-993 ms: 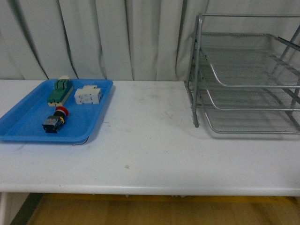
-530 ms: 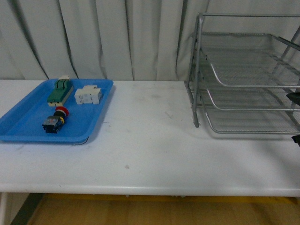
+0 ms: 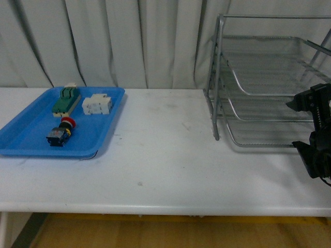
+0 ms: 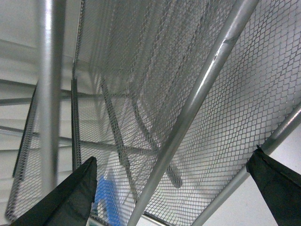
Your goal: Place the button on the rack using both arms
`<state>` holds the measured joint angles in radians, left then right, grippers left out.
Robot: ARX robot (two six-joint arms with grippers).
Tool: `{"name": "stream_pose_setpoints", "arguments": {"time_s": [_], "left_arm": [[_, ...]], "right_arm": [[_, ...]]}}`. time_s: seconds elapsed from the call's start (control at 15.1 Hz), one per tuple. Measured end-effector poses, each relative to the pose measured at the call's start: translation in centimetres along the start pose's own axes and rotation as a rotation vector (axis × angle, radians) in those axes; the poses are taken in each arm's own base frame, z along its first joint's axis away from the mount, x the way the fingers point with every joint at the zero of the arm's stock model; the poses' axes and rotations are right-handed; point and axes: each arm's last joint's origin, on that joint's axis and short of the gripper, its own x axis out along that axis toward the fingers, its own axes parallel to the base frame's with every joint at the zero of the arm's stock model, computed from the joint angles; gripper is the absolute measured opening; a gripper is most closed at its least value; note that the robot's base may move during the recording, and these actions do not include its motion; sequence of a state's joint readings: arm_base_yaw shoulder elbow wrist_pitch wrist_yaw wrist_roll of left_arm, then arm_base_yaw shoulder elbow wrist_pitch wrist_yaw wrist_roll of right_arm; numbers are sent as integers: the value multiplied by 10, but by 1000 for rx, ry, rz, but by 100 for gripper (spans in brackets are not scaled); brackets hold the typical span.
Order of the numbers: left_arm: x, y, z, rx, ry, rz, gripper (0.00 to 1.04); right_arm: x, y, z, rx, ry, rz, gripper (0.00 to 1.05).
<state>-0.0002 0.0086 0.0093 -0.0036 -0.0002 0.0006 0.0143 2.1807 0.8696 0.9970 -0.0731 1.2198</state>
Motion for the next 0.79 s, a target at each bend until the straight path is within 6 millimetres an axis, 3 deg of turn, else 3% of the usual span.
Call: {"name": "stream_pose_setpoints", "arguments": {"time_s": [0.13, 0.33, 0.46, 0.66, 0.79], "left_arm": [[0, 0, 0, 0, 0, 0, 98], [0, 0, 0, 0, 0, 0, 98], [0, 0, 0, 0, 0, 0, 98], [0, 0, 0, 0, 0, 0, 98], [0, 0, 0, 0, 0, 0, 98]], "right_arm": [[20, -2, 1, 19, -11, -23, 95], [40, -3, 3, 40, -43, -24, 61], [41, -6, 2, 53, -53, -11, 40], [14, -10, -1, 133, -68, 38, 6], [-20, -21, -10, 209, -55, 48, 3]]}}
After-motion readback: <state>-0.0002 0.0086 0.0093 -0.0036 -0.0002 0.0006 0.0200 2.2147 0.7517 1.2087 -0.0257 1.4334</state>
